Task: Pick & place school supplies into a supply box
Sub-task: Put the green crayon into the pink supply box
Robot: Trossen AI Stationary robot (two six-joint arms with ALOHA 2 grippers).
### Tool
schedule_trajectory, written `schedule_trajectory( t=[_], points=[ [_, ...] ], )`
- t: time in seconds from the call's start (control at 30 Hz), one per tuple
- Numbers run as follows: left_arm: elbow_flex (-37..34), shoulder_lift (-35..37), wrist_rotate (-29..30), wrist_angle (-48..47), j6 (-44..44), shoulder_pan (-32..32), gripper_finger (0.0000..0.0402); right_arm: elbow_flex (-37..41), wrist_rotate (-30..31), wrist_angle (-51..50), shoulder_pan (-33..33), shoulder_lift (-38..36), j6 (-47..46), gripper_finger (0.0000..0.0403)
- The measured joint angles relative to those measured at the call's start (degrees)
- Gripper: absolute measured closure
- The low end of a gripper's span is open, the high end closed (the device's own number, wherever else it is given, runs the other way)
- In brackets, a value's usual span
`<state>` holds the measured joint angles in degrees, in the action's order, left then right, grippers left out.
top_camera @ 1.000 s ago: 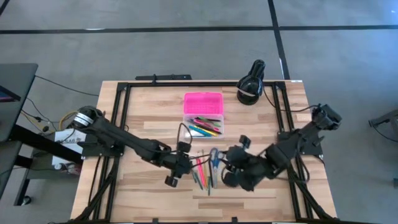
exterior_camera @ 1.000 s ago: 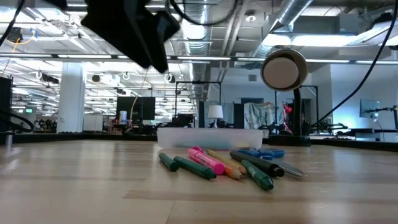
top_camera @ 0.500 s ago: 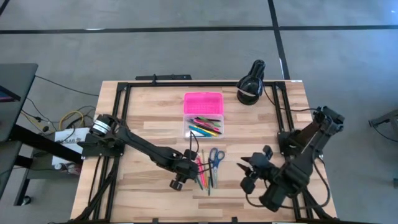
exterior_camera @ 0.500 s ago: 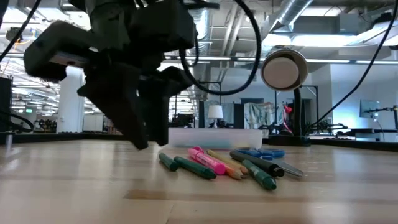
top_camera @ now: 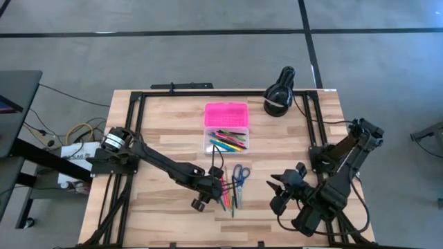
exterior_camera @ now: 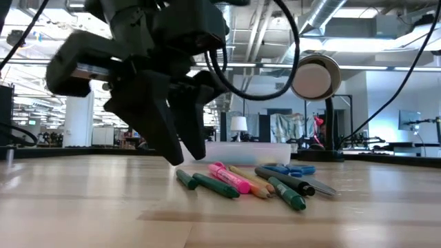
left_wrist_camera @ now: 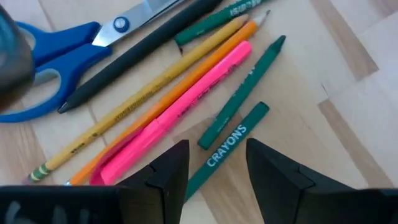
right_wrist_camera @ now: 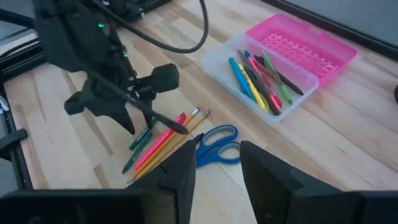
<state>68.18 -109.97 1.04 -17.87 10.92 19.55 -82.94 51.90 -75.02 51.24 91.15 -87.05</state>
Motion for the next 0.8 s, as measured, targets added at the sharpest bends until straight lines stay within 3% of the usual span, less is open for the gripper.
schedule_trajectory(
  t=[0.4, 0.8],
  points=[
    [0.02, -1.94, -5.42, 0.20, 0.79, -2.21, 0.0247, 0.00, 0.41, 0.53, 0.00, 0.00, -0.04, 0.0285],
    [0.15, -2.97, -5.12, -1.16, 1.29, -1.93, 0.0259, 0.00, 0.30, 0.44, 0.00, 0.00, -0.04, 0.0285]
  ],
)
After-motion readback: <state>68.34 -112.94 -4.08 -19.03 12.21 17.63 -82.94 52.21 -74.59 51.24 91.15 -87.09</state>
